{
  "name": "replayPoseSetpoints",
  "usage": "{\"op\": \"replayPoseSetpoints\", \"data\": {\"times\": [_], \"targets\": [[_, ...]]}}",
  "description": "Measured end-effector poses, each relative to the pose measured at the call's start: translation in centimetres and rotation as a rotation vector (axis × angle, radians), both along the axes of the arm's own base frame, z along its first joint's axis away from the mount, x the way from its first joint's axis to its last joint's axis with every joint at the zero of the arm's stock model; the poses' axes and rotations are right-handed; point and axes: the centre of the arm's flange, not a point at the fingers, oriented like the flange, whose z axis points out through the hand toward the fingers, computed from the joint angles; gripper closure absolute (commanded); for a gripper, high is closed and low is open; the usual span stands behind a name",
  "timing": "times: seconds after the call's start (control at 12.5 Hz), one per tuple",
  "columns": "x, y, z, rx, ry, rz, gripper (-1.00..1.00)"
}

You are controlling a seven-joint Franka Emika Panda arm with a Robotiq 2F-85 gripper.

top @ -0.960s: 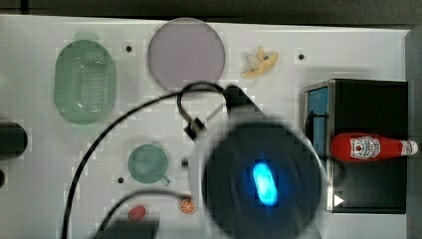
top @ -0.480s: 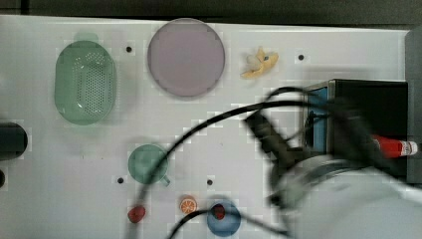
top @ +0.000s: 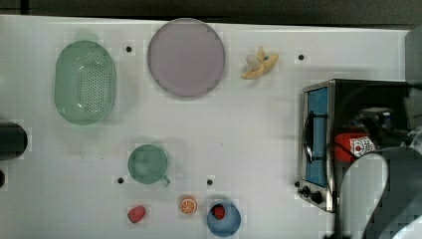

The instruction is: Pick Ketchup from oven and place it on table.

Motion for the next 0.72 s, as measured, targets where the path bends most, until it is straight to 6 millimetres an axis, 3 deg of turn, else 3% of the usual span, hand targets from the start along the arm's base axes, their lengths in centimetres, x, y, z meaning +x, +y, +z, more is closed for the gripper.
{"op": "replayPoseSetpoints", "data": {"times": [0.24,0.48,0.72], "targets": [[-1.4,-5.4,-6.3,-0.015,0.085,-0.108,-1.00],[0.2,-7.9,-9.3,-0.069,0.072,-0.146,-1.00],[1.4,-8.0,-12.6,-0.019,0.035,-0.195,-1.00]]}}
